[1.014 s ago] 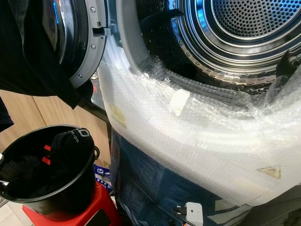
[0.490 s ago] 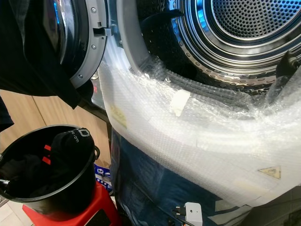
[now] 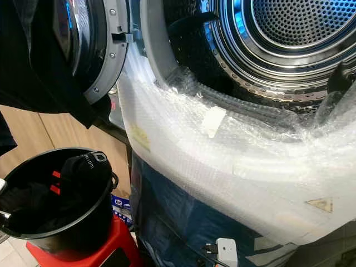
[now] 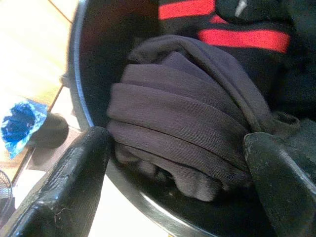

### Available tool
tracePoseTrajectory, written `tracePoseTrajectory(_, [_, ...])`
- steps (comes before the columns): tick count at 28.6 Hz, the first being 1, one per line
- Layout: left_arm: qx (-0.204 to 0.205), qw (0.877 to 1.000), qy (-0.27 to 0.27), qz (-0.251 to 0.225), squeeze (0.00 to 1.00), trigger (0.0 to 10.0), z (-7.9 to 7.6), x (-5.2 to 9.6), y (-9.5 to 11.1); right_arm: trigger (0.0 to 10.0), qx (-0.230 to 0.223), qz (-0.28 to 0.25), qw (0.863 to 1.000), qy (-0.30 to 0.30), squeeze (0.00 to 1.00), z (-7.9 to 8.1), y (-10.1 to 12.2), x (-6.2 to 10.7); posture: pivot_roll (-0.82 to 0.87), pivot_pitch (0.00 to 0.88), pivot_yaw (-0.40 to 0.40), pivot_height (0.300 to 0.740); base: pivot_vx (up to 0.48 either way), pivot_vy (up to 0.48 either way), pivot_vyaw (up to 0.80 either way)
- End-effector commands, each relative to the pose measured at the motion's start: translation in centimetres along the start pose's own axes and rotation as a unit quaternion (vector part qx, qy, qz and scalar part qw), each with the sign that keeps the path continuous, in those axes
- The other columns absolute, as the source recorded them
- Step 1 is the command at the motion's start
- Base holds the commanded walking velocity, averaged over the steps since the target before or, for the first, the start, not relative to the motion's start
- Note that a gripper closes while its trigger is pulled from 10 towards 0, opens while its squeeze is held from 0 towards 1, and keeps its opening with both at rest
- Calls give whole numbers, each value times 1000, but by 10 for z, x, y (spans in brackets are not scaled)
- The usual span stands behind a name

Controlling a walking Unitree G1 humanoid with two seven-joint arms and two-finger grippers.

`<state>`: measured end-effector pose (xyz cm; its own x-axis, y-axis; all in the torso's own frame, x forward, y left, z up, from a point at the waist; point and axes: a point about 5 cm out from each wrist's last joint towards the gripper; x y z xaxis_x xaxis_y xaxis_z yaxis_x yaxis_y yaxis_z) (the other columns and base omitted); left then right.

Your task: Clothes washing

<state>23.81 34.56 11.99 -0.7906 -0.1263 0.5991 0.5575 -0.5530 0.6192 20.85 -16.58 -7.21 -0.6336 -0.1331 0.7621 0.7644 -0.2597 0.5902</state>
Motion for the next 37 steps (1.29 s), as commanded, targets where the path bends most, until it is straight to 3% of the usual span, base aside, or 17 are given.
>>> tracePoseTrajectory(1, [-34, 999, -6, 15, 0, 10000, -2, 0, -4, 10000, -2, 7, 1000, -7, 0, -6, -3, 2, 290, 16, -86, 740, 0, 0, 0])
tracePoseTrajectory(11, [-43, 999, -18, 21, 0, 10000, -8, -5, -8, 10000, -2, 5, 1000, -8, 0, -6, -2, 2, 284, 0, -89, 740, 0, 0, 0])
tracePoseTrajectory(22, [-37, 999, 32, 2, 0, 10000, 3, -11, 1, 10000, 0, 0, 1000, -5, 0, -3, 3, 0, 300, 22, -98, 740, 0, 0, 0])
tracePoseTrajectory(27, [6, 999, -9, -35, 0, 10000, -12, -14, 9, 10000, -3, 5, 1000, -5, 0, -2, -2, 1, 286, 18, -92, 740, 0, 0, 0])
tracePoseTrajectory(35, [26, 997, -56, -47, 0, 10000, -35, -20, 13, 10000, 5, 12, 1000, -5, 0, -3, -6, 2, 280, 0, -82, 740, 0, 0, 0])
tracePoseTrajectory(36, [22, 997, -67, -43, 0, 5451, -41, -21, 13, 10000, 5, 12, 1000, -5, 0, -3, -6, 1, 278, 0, -80, 740, 0, 0, 0])
tracePoseTrajectory(37, [20, 997, -69, -42, 0, 5451, -42, -22, 12, 10000, 4, 12, 1000, -6, 0, -3, -6, 1, 278, 0, -80, 740, 0, 0, 0])
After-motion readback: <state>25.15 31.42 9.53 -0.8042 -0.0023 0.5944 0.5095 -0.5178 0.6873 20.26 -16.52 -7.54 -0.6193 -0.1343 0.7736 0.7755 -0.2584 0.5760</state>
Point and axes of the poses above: a point about 5 cm out from each wrist's last joint towards the gripper, its own x axis pointing back from the gripper into the wrist, its own y axis along the axis of the wrist's last joint, z = x × y, and after that the axes turned 9 degrees about -x, right-handed
